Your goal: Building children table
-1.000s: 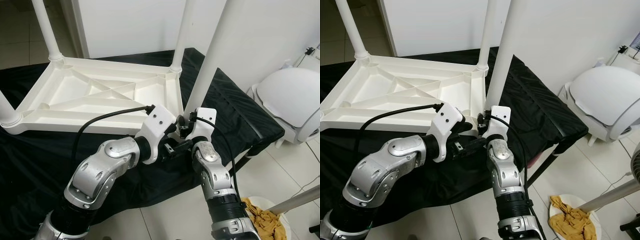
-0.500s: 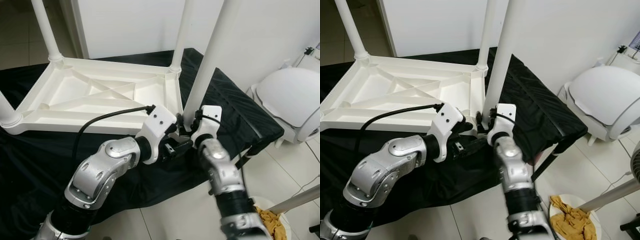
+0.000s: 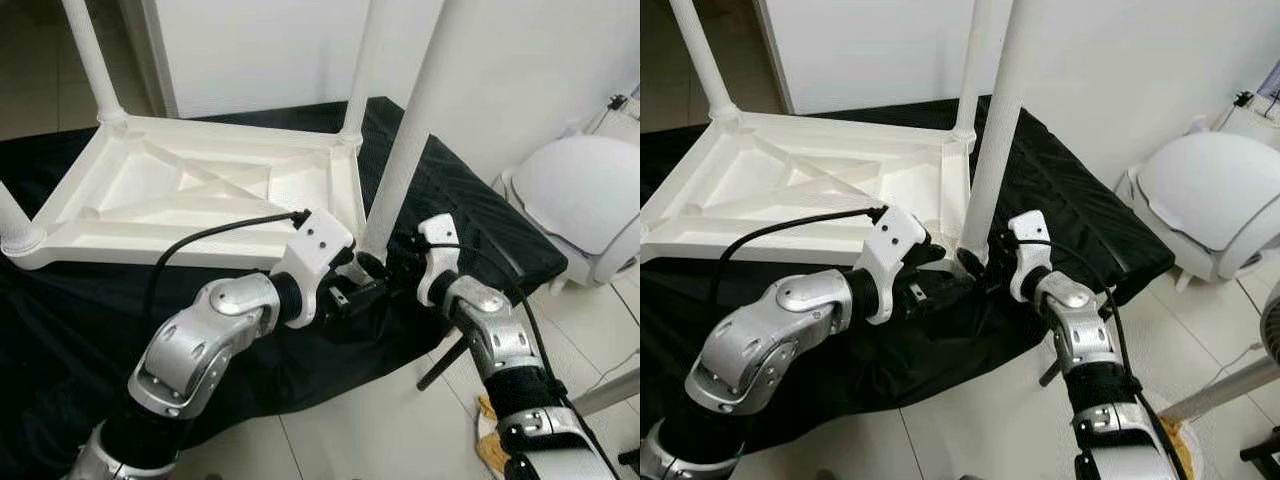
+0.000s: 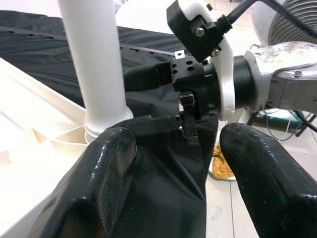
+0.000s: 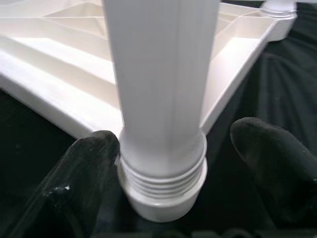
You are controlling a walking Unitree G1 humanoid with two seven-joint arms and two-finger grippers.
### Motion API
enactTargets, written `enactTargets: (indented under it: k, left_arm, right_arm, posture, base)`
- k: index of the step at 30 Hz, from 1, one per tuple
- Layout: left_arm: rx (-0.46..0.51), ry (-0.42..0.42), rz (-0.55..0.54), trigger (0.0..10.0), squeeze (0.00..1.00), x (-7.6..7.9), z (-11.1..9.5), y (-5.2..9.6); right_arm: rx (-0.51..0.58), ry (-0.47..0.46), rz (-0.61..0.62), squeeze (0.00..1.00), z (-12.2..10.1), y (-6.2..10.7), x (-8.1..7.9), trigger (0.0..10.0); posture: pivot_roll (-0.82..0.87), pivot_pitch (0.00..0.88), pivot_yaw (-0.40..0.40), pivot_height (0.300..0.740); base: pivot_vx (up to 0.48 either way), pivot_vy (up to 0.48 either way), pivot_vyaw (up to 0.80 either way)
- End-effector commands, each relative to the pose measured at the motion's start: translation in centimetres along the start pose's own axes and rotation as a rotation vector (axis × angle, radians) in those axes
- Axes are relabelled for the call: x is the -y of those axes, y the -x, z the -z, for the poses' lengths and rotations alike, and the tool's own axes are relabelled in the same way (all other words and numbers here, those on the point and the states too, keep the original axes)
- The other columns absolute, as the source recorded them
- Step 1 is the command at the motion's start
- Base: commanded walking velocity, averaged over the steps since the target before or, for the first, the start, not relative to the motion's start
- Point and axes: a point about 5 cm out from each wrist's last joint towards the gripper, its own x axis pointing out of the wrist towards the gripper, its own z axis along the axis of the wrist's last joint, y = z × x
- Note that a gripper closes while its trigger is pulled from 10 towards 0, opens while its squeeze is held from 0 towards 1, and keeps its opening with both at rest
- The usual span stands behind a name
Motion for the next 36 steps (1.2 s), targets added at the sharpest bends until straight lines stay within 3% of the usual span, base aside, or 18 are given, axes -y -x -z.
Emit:
enactTargets:
  k: [1, 11, 21, 22, 24, 25, 36]
  left_arm:
    - [-0.001, -0.007, -0.001, 10.0, 0.00, -0.1, -0.2, 0.0]
    - [-0.003, -0.014, 0.000, 10.0, 0.00, -0.2, -0.3, 0.0]
    - [-0.002, -0.016, -0.006, 10.0, 0.00, -0.3, -0.4, 0.0]
    - [0.000, -0.016, -0.009, 10.0, 0.00, -0.3, -0.4, 0.0]
    - [0.001, -0.016, -0.012, 10.0, 0.00, -0.3, -0.4, 0.0]
    - [0.002, -0.016, -0.013, 10.0, 0.00, -0.3, -0.4, 0.0]
    - [0.005, -0.010, -0.017, 10.0, 0.00, -0.2, -0.4, 0.0]
  right_arm:
    - [0.009, 0.008, -0.041, 0.00, -0.1, -0.1, 0.3, 10.0]
    - [0.036, 0.035, -0.078, 0.00, -0.9, -1.2, 1.4, 10.0]
    - [0.028, 0.047, -0.104, 0.00, -0.8, -2.3, 1.1, 10.0]
    - [0.017, 0.038, -0.128, 0.00, -0.4, -2.5, 0.8, 3.6]
    - [0.010, 0.031, -0.144, 0.00, -0.1, -2.6, 0.6, 3.6]
    - [0.004, 0.022, -0.159, 0.00, 0.1, -2.6, 0.4, 0.0]
    - [0.007, 0.001, -0.188, 0.00, 0.8, -2.5, 0.1, 0.0]
  posture:
    - [-0.04, 0.027, -0.049, 0.740]
    - [-0.03, 0.024, -0.042, 0.740]
    - [-0.02, 0.019, -0.047, 0.740]
    - [-0.02, 0.019, -0.051, 0.740]
    - [-0.02, 0.019, -0.051, 0.740]
    - [-0.02, 0.021, -0.053, 0.740]
    - [-0.02, 0.025, -0.055, 0.740]
  base:
    - [0.000, 0.000, 0.00]
    - [0.000, 0.000, 0.00]
    - [0.000, 0.000, 0.00]
    - [0.000, 0.000, 0.00]
    - [0.000, 0.000, 0.00]
    - [0.000, 0.000, 0.00]
    - [0.000, 0.000, 0.00]
